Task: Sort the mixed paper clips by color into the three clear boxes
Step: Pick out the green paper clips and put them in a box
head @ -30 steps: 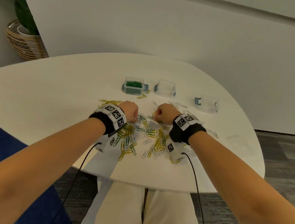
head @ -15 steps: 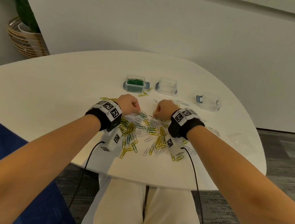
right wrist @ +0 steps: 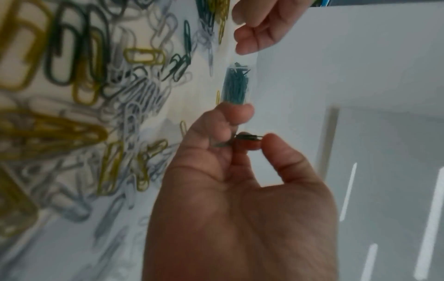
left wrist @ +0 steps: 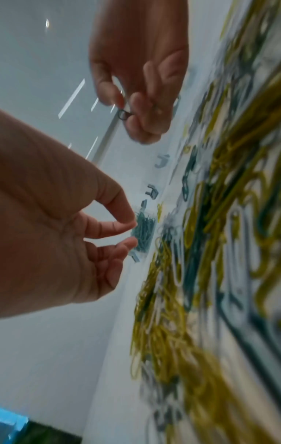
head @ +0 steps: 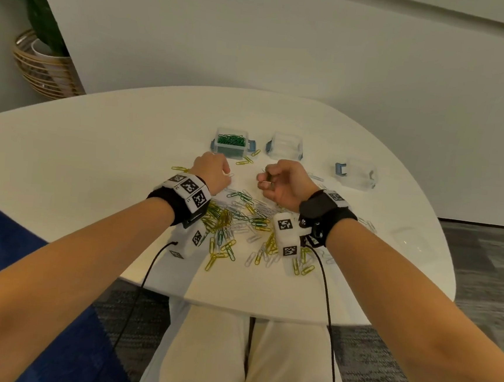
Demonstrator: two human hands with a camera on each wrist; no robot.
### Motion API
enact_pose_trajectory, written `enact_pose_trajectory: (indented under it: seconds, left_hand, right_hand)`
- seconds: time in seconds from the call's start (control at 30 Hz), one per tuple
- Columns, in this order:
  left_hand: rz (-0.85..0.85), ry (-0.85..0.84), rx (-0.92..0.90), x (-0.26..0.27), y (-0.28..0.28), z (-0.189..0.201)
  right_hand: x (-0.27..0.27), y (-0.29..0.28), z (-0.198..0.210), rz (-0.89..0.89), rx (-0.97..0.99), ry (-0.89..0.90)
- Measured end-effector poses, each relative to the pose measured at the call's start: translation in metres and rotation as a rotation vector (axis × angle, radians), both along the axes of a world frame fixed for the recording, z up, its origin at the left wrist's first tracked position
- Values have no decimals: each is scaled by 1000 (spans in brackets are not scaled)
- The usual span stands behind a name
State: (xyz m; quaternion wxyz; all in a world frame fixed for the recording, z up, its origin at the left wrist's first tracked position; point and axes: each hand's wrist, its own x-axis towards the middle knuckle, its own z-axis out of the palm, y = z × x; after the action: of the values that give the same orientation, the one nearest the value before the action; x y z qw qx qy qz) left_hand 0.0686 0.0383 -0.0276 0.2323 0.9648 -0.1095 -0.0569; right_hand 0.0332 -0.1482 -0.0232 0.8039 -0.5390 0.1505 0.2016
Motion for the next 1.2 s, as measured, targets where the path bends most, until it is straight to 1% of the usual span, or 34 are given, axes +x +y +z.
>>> enact_pose_trajectory:
  seconds: [0.03,0.07,0.13,0.17,0.2,0.23,0.33,0.4,0.43,0.47,0.5,0.57,0.6,0.63,0.67,0.7,0.73,0.77,0.8,0.83,0.87,0.9,0.93,0.97,1.0,1.1,1.2]
  left_hand:
    - [-62,-2,15,-3,-5,1]
    - [-121,18,55,-5,-10,1]
    - [-186,60,149,-7,-15,-1]
    - [-191,81,177,-7,-16,-3]
    - [-185,104,185,-5,-15,-5]
    - [-177,119,188,-4,-15,-7]
    - [-180,131,190,-5,-13,-7]
    - [-173,95,95,-7,-8,-2]
    - [-150,84,17,-6,-3,2]
    - [-115,93,-78,-4,2,4]
    - [-67,144,-198,-1,9,5]
    - [34,356,-544,2,22,7]
    - [95,474,-729,0,27,8]
    - [170,568,-892,-3,32,10]
    - [238,622,-1017,-4,35,11]
    - [285,646,-1101,-3,38,10]
    - [310,663,-1126,-2,39,10]
    - [317,664,-1081,-1,39,11]
    - [299,611,-926,0,38,11]
    - [238,522,-678,1,36,11]
    - [154,408,-389,2,34,9]
    - [72,300,-155,3,31,8]
    - [15,235,-3,1,29,6]
    - [-23,208,83,0,27,4]
    - [-38,203,120,0,26,2]
    - [-73,182,106,-3,25,-2]
    - [-158,161,86,-7,25,-4]
  right_hand:
    - [1,5,-1,48,-106,-5]
    - [3,12,-2,122,-331,-47]
    - [6,23,-2,360,-940,-195]
    - [6,27,-3,458,-1185,-279]
    - [7,31,-4,520,-1345,-342]
    - [7,33,-6,548,-1423,-375]
    - [6,34,-8,634,-1489,-390]
    - [6,28,-5,684,-1513,-369]
    - [5,24,-4,663,-1488,-357]
    - [5,18,-4,602,-1393,-330]
    - [4,13,-3,497,-1178,-263]
    - [1,2,-5,206,-493,-64]
    - [0,-2,-5,87,-209,-5]
    - [-2,-6,-4,20,-46,17]
    - [-3,-7,-3,-6,24,17]
    - [-1,-7,-4,-6,32,12]
    - [0,-6,-3,7,-12,6]
    - [3,-3,-3,46,-136,-13]
    - [5,0,-2,123,-360,-61]
    - [7,4,0,235,-669,-129]
    - [9,7,0,363,-969,-222]
    - [10,11,0,481,-1188,-312]
    - [9,14,0,569,-1330,-367]
    - [8,16,1,626,-1417,-391]
    - [9,16,-1,660,-1474,-407]
    - [10,17,-6,736,-1575,-387]
    - [11,12,-3,795,-1583,-338]
